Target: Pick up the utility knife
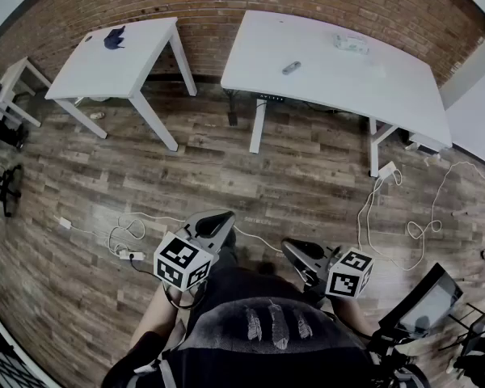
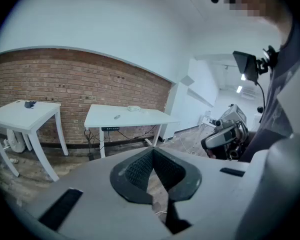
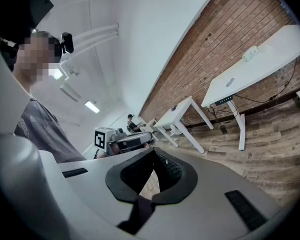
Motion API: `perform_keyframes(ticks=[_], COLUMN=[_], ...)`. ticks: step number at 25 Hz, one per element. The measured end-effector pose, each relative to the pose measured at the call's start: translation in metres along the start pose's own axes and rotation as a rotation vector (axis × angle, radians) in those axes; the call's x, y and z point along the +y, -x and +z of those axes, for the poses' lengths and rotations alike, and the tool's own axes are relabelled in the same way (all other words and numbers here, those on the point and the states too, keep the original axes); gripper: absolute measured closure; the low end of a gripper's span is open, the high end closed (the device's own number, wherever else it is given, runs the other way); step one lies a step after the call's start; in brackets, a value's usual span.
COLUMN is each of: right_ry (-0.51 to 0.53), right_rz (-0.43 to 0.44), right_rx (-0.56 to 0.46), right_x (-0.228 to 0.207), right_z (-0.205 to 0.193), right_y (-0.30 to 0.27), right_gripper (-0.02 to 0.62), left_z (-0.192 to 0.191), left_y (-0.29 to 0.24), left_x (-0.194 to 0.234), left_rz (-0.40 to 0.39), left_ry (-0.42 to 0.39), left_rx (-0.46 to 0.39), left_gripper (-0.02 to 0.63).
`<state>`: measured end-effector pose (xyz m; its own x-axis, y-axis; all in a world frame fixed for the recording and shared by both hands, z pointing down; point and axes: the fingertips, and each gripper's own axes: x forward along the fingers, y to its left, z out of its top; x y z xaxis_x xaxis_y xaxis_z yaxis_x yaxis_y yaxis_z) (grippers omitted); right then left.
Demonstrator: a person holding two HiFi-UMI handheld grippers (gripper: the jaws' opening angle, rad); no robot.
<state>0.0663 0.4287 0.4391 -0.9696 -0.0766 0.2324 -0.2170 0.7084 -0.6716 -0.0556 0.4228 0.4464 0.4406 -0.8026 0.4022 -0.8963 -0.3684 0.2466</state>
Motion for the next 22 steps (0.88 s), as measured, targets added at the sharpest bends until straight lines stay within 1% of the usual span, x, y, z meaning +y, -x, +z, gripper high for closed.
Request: perform_keyframes(ticks=[3, 6, 7, 11, 13, 15, 18, 20, 22], right_ry=[-0.003, 0.042, 0.051, 0.048, 0.053, 0.058, 0.048, 0.039, 0.042], right_rz=[-0.061, -0.121, -0.139, -0.181, -0.201, -0.221, -0.246, -0.25, -0.232], right_rx=[-0.001, 0.042, 0.055, 0.082, 0.094, 0.096, 0.081, 0.081, 0.092], right_x=[-0.002, -0.005, -0.008, -0.013, -0.014, -0.016, -0.025, -0.03, -0.032], right_z=[0.009, 0.019, 0.024, 0.042, 0.048, 0.055, 0.068, 0.075, 0.082], right_y=[-0.032, -0.071, -0.082, -0.116, -0.13, -0.141, -0.151, -0.156, -0.165], right_gripper=[0.595, 0.595, 0.595, 0.595, 0.595, 0.595, 0.595, 0.595, 0.595], left_z=[0.013, 0.034, 0.039, 0.047, 0.049, 0.05, 0.058, 0.064, 0.069], left_y=[0.002, 0.008, 0.008, 0.003, 0.004, 0.005, 0.0, -0.003, -0.005], left_x=[0.029, 0.061, 0.072, 0.112, 0.128, 0.145, 0.165, 0.172, 0.178], left_rz=[-0.051, -0.113, -0.123, -0.133, -0.151, -0.165, -0.165, -0.165, -0.161], left_ry=[-0.013, -0.014, -0.009, -0.012, 0.004, 0.021, 0.02, 0.018, 0.019], left_rx=[-0.02, -0.095, -0.106, -0.1, -0.101, -0.103, -0.109, -0.118, -0.123], left_gripper=[0.609, 0.609, 0.609, 0.609, 0.609, 0.609, 0.609, 0.609, 0.609])
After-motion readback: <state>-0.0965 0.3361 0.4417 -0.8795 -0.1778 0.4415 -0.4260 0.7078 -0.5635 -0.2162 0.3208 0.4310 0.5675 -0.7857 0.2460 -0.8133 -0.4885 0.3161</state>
